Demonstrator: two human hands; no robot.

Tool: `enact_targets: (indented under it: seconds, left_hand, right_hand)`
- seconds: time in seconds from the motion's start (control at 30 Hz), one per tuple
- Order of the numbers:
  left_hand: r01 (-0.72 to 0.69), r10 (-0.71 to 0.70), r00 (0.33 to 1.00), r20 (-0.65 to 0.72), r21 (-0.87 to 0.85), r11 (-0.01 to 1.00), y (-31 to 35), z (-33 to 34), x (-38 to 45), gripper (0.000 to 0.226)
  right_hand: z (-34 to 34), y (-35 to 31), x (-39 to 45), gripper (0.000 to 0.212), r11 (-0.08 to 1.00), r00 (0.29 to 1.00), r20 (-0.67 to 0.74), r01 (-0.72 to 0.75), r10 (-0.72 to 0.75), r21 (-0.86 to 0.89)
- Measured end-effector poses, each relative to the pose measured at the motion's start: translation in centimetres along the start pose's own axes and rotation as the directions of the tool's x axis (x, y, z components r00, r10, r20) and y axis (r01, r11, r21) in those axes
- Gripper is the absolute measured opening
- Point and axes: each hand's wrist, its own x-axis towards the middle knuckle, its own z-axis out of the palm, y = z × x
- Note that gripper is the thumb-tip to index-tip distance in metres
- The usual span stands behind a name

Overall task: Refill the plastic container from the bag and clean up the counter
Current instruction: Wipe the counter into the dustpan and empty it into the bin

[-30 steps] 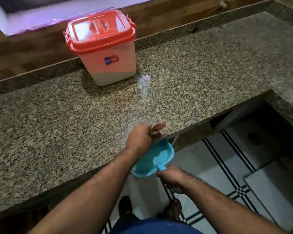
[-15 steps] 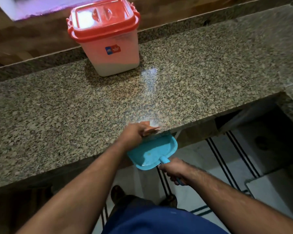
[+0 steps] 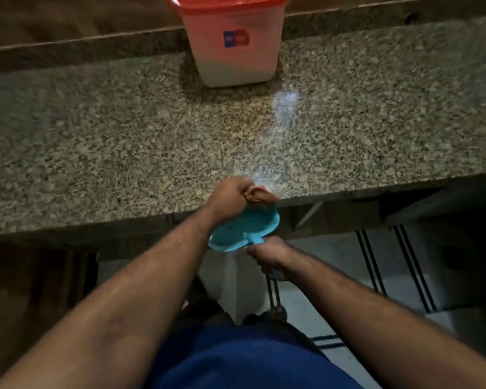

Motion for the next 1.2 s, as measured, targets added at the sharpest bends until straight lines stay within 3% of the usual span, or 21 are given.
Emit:
enact_targets:
  seconds: [0.1,0.23,0.37,0.57,0.73,0.9,1.2]
  left_hand:
    - [-0.002,0.010,0.997,0.071,-0.114,0.993,0.7,-1.8,-0.9,0.023]
    - [0.034,-0.032,0.999,0.013,-0.193,0.981,-0.1,-2.2,-4.4,0.027]
    - [0.112,-0.141,0.983,-0.118,-0.227,0.967,-2.6,-2.8,-8.0,0.037]
    - [0.280,-0.382,0.905,-0.188,-0.412,0.867,-7.4,-4.8,-13.2,0.038]
    - [0.374,-0.620,0.759,-0.197,-0.647,0.664,-11.8,-6.1,-19.9,0.022]
    - [0.346,-0.751,0.604,-0.268,-0.760,0.550,-18.0,-8.7,-29.5,0.038]
    - [0.126,-0.950,0.238,-0.201,-0.964,0.235,-27.8,-11.2,-47.5,0.023]
  right_hand:
    - [0.3,0.6,-0.7,0.004,1.000,1.000,0.019,0.014,-0.014,-0.014]
    - [-0.1,0.9,-2.8,0.010,0.999,0.999,0.026,0.030,-0.028,-0.045]
    - [0.7,1.2,-4.3,0.009,0.998,1.000,0.024,0.011,-0.010,-0.067]
    - [4.5,1.1,-5.7,0.014,0.988,0.998,0.046,-0.031,0.039,-0.153]
    - [11.5,-0.4,-7.2,0.015,0.970,0.993,0.105,-0.023,0.049,-0.242]
    - [21.2,-2.0,-9.3,0.011,0.913,0.982,0.189,0.051,0.029,-0.406]
    - [40.6,-0.8,-9.0,0.021,0.719,0.948,0.317,0.210,0.015,-0.663]
